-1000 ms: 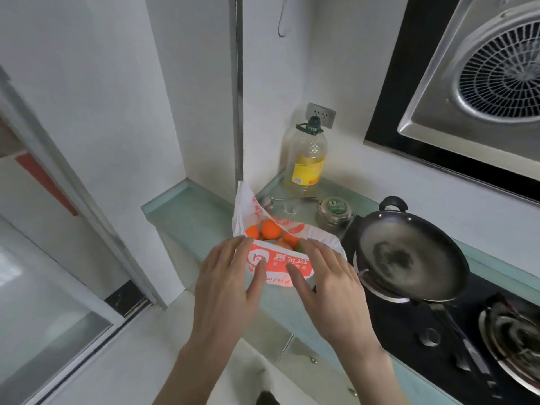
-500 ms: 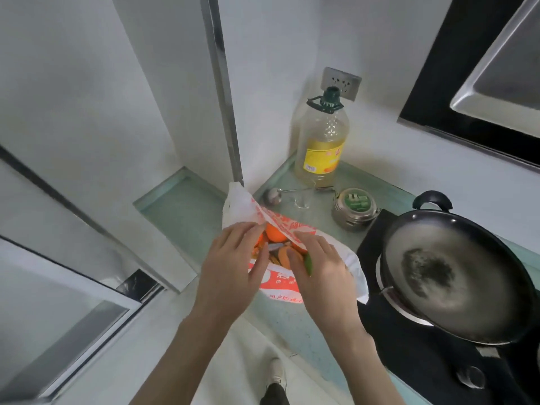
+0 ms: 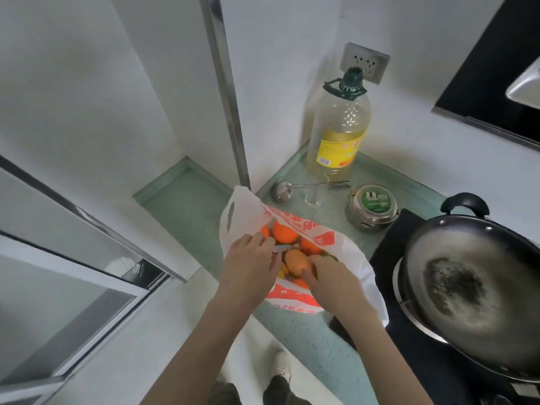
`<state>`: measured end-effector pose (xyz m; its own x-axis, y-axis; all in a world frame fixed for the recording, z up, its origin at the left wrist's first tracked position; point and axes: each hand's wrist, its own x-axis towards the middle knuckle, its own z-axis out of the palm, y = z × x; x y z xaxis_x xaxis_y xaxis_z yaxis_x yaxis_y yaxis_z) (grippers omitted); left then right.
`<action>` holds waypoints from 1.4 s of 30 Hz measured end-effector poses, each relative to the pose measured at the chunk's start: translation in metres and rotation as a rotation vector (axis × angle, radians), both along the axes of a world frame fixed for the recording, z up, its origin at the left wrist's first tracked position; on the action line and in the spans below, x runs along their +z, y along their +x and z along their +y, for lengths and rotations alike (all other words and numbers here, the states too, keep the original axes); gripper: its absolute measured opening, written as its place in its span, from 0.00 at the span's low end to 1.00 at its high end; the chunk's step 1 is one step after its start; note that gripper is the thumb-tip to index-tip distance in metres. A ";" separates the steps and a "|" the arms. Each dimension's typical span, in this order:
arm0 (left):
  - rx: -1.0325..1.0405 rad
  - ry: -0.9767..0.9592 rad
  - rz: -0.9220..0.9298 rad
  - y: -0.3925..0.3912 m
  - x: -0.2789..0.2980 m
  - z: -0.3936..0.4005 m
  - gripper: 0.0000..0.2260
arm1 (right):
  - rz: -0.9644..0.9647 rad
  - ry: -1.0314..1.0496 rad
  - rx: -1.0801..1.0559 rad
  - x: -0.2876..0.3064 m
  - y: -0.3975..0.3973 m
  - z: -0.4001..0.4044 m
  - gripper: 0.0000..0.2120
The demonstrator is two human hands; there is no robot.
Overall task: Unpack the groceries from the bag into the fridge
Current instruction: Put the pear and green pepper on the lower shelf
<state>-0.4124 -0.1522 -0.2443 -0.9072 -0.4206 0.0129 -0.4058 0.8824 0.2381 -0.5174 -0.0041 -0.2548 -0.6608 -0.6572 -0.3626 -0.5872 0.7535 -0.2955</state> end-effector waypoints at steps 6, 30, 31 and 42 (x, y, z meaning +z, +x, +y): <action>0.002 -0.022 -0.082 -0.011 -0.003 -0.006 0.11 | 0.226 0.049 -0.116 -0.014 -0.032 0.016 0.27; -0.252 -0.031 -0.307 -0.078 -0.114 0.020 0.20 | 0.084 0.300 0.011 -0.057 -0.049 -0.009 0.24; -0.245 -0.035 -0.319 -0.079 -0.117 0.020 0.21 | 0.092 0.338 0.019 -0.057 -0.050 -0.011 0.27; -0.096 -0.019 -0.316 -0.068 -0.107 0.015 0.24 | -0.092 0.296 -0.049 -0.046 -0.051 -0.005 0.21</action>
<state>-0.4800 -0.1371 -0.3514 -0.9029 -0.3356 -0.2685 -0.3720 0.9231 0.0971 -0.5685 -0.0088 -0.3003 -0.6445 -0.4828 -0.5929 -0.5294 0.8413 -0.1096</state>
